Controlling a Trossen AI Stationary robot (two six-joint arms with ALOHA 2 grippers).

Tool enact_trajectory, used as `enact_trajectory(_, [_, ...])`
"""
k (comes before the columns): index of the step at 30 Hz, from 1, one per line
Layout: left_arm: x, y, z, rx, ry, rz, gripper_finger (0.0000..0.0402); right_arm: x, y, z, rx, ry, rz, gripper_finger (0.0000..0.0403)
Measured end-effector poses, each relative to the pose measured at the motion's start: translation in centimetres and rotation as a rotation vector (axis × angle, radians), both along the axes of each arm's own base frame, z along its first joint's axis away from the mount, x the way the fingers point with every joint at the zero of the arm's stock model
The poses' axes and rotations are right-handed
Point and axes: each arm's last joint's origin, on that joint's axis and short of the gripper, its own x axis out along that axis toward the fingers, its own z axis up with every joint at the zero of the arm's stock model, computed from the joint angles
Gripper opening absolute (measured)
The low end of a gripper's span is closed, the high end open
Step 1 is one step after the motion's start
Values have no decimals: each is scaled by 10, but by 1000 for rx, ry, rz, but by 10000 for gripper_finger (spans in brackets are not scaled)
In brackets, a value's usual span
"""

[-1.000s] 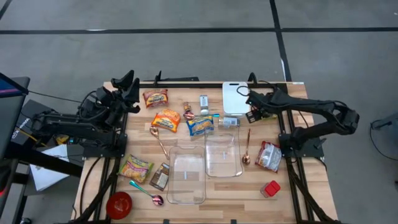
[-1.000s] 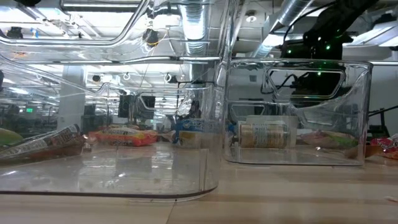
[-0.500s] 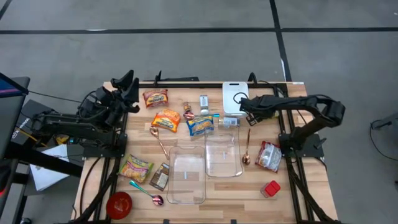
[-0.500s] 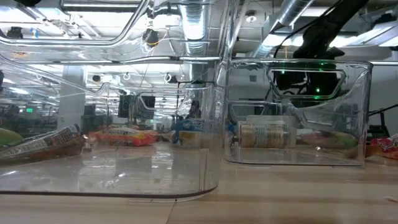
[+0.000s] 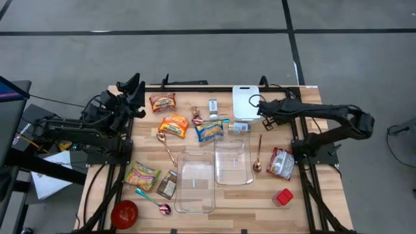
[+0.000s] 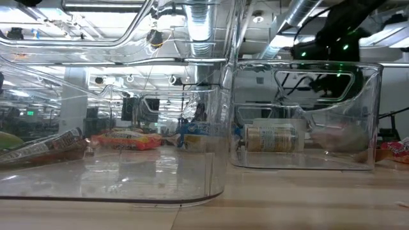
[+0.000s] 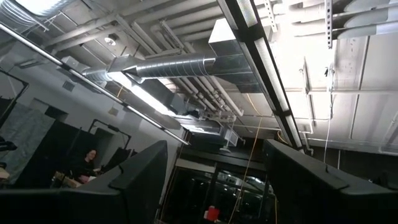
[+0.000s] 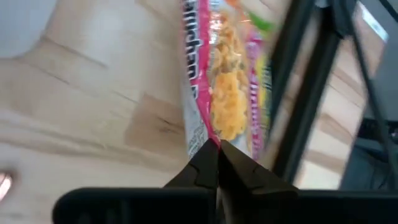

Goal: Pick & Place Food Item
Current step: Put the top right green noodle pack into the left transparent bin

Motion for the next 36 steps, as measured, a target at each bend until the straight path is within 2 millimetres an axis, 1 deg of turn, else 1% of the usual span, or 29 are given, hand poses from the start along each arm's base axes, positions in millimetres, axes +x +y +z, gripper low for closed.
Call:
enact_trajectory(3, [0, 0, 0, 0, 0, 0, 260, -15, 9, 17, 15, -48, -21, 1])
enact_trajectory(8, [0, 0, 0, 0, 0, 0, 260, -38, 25, 54, 0, -189, -67, 1])
enact_trajectory(11, [0, 0, 0, 0, 0, 0, 260, -51, 32, 79, -19, -308, -78, 1])
enact_trajectory(16, [0, 0, 0, -3, 3, 3, 260, -64, 41, 118, -51, -528, -40, 0])
enact_trajectory(19, [1, 1, -2, -46, 13, 36, 260, -68, 43, 141, -84, -627, 14, 0])
enact_trajectory(21, [2, 2, -3, -68, 28, 55, 260, -68, 44, 155, -103, -694, 30, 0])
enact_trajectory(23, [3, 2, -4, -70, 40, 56, 260, -68, 45, 171, -126, -766, 82, 0])
enact_trajectory(28, [12, 3, -9, -88, 83, 73, 260, -59, 46, 209, -196, -947, 300, 0])
enact_trajectory(32, [22, 4, -14, -115, 111, 81, 260, -45, 44, 226, -221, -982, 382, 0])
enact_trajectory(36, [36, 4, -10, -120, 132, 76, 260, -27, 41, 241, -220, -1005, 469, 0])
